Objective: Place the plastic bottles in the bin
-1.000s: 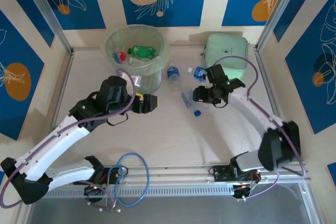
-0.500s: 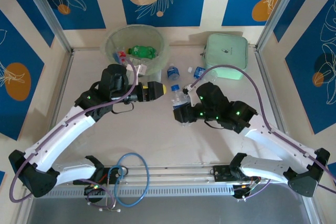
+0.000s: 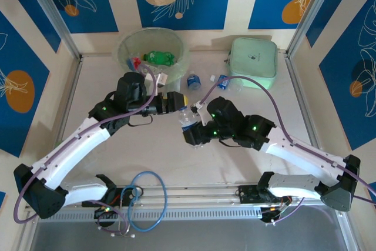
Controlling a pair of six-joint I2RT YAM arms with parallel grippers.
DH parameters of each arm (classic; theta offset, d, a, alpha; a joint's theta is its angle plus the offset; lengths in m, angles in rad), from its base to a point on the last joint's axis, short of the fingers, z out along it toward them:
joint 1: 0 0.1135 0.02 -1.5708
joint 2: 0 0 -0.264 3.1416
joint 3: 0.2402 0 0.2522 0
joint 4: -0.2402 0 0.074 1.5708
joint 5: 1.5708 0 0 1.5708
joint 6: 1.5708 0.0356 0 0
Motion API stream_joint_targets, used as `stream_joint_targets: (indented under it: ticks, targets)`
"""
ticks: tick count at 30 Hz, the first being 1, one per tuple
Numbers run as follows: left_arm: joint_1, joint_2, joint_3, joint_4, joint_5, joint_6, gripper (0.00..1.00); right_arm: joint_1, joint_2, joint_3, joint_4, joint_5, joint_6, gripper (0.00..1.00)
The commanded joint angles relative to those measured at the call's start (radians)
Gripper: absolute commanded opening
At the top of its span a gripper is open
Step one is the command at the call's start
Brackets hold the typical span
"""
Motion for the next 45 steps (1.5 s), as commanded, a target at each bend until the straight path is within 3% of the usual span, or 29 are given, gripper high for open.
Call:
stream_joint_targets:
  ticks: [1, 8, 16, 24, 33, 35, 39, 45]
  targets:
    - [0.008, 0.003, -0.014, 0.019, 0.025, -0.006, 0.68, 0.007, -0.003, 0.029, 0.043, -0.027, 0.013, 0.52]
    - [0.008, 0.002, -0.031, 0.03, 0.027, -0.021, 0.59, 0.008, -0.01, 0.025, 0.053, -0.022, 0.019, 0.52]
    - [0.008, 0.006, -0.045, 0.071, 0.067, -0.052, 0.37, 0.01, -0.01, 0.031, 0.053, -0.028, 0.022, 0.52]
    - [0.008, 0.016, -0.04, 0.063, 0.083, -0.05, 0.41, 0.019, -0.011, 0.038, 0.047, -0.013, 0.022, 0.52]
    - [0.009, 0.014, -0.039, 0.062, 0.082, -0.056, 0.13, 0.024, -0.024, 0.043, 0.049, 0.005, 0.028, 0.53]
    - [0.008, 0.013, -0.036, 0.068, 0.087, -0.056, 0.09, 0.026, -0.032, 0.046, 0.041, 0.028, 0.032, 0.58]
    - [0.018, 0.01, -0.003, 0.052, 0.08, -0.037, 0.0, 0.028, -0.081, 0.033, 0.02, 0.093, 0.045, 0.81]
    - [0.094, -0.003, 0.1, 0.063, 0.064, -0.064, 0.0, 0.029, -0.252, -0.032, -0.034, 0.254, 0.104, 0.91]
